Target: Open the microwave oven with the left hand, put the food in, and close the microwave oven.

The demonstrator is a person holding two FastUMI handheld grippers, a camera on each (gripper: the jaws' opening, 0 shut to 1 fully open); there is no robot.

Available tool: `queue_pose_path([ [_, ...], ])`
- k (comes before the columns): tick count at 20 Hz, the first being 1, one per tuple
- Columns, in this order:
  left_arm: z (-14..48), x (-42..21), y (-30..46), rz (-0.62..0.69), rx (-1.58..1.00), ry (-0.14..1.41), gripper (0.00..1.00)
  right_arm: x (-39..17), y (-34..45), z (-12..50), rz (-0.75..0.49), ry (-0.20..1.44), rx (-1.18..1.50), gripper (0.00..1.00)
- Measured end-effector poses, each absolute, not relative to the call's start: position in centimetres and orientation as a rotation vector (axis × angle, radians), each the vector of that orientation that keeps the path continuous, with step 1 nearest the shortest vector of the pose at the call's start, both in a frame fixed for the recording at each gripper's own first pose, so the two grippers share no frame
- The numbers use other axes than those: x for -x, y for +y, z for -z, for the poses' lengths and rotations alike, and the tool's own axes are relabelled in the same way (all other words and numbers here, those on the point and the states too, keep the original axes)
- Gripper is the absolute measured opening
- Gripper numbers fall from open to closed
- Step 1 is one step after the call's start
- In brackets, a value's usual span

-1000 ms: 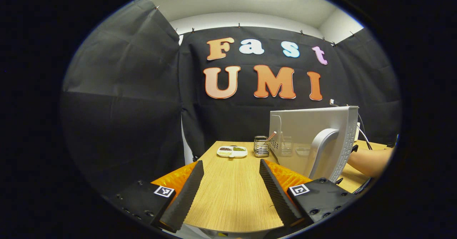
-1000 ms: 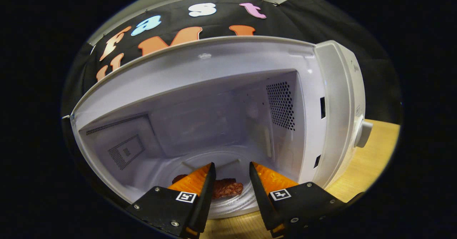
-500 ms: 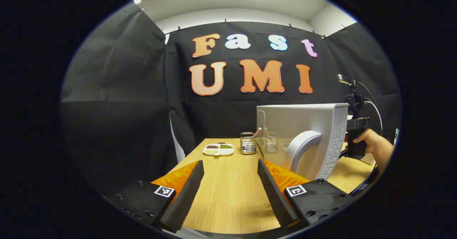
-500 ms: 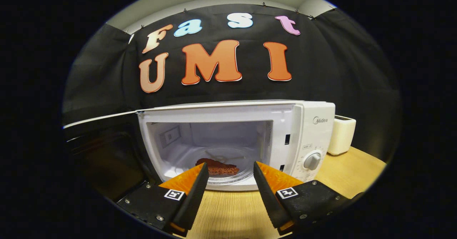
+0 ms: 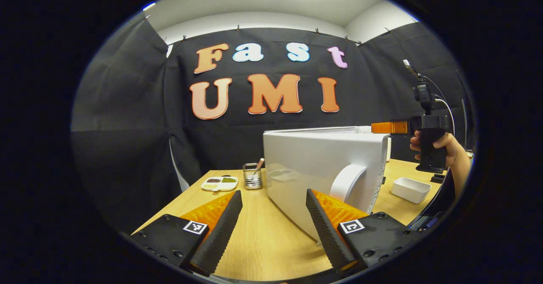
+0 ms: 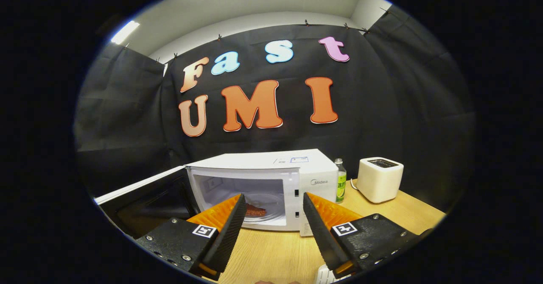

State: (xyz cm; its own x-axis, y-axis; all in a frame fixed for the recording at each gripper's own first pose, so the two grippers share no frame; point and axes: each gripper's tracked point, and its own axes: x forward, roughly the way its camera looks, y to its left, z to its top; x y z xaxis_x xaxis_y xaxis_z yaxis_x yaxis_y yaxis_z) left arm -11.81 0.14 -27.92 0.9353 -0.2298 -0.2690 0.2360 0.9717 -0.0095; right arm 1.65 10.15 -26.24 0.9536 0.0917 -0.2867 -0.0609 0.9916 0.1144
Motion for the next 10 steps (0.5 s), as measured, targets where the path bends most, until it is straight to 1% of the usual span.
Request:
queue_pose_path([
  [1,27.9,11.5,-1.1,0.254,-0.020,0.271,0.94,-1.3,8.9,26.2,-0.070,0.302,-0.105,0.84],
  [2,27.9,11.4,-2.5,0.271,-0.015,0.272,0.97,-0.9,7.9,26.1,-0.068,0.306,-0.111,0.84],
  [5,28.5,10.5,-6.3,0.316,-0.008,0.274,0.97,0.2,5.4,25.0,-0.073,0.284,-0.136,0.84],
  [8,29.4,9.3,-9.6,0.339,0.007,0.289,0.97,0.5,3.5,24.1,-0.072,0.265,-0.091,0.84],
  [9,29.6,8.8,-10.7,0.348,0.016,0.290,0.94,0.7,3.1,23.8,-0.078,0.260,-0.075,0.84],
  [10,29.6,8.1,-11.7,0.353,0.024,0.289,0.94,0.8,2.6,23.4,-0.080,0.254,-0.063,0.84],
])
